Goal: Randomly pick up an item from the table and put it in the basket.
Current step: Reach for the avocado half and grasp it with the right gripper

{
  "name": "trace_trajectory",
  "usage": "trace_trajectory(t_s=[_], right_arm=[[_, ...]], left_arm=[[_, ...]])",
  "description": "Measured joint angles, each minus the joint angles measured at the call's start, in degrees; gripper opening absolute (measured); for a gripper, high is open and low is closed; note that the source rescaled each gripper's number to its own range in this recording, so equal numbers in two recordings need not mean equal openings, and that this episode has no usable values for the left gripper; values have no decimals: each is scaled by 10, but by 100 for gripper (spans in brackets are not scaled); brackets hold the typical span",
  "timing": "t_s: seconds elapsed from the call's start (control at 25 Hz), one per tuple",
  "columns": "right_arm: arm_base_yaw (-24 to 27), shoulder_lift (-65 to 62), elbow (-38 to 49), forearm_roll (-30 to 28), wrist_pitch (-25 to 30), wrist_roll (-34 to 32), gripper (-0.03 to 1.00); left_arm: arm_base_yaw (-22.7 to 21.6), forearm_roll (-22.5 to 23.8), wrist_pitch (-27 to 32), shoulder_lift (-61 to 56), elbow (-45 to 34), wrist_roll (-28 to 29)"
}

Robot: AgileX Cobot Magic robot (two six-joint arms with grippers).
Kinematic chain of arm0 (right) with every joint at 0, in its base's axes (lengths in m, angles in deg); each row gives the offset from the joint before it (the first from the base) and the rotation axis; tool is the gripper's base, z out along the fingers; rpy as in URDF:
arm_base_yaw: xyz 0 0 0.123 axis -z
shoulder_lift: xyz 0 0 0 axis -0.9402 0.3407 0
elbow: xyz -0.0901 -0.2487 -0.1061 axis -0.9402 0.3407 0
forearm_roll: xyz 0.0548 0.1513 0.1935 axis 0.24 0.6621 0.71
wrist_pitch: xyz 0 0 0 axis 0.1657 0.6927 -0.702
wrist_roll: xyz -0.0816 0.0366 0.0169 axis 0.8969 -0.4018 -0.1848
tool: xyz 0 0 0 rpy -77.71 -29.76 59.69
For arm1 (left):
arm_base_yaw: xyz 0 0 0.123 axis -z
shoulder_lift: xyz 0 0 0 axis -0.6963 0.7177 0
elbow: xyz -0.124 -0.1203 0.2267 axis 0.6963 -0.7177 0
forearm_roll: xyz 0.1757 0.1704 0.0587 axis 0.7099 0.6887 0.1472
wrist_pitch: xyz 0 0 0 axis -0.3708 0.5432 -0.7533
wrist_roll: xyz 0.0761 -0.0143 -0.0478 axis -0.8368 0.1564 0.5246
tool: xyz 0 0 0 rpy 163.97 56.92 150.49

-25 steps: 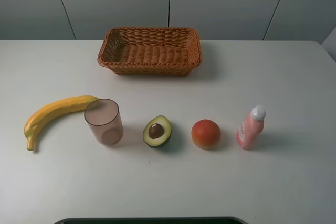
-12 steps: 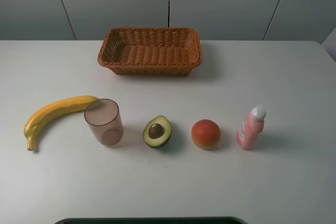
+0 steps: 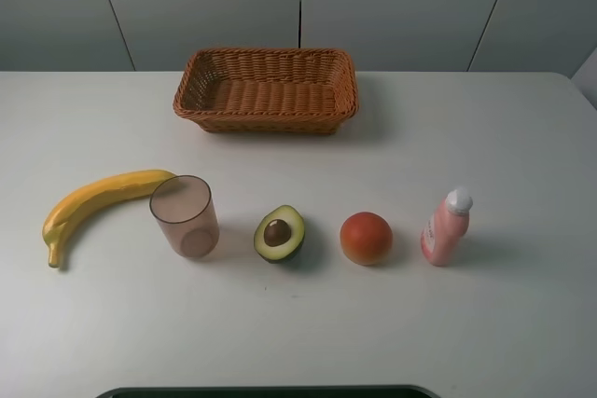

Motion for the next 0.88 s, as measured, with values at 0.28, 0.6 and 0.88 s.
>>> trace_trajectory(t_s=[0.28, 0.6, 0.88], right_arm=[[-142, 168, -23, -27, -68, -38, 100], [-327, 344, -23, -59, -132, -163, 100], [-358, 470, -23, 7, -165, -204, 100]], left_arm=[[0, 0, 0, 0, 0, 0], [0, 0, 0, 0, 0, 0], [0, 0, 0, 0, 0, 0]])
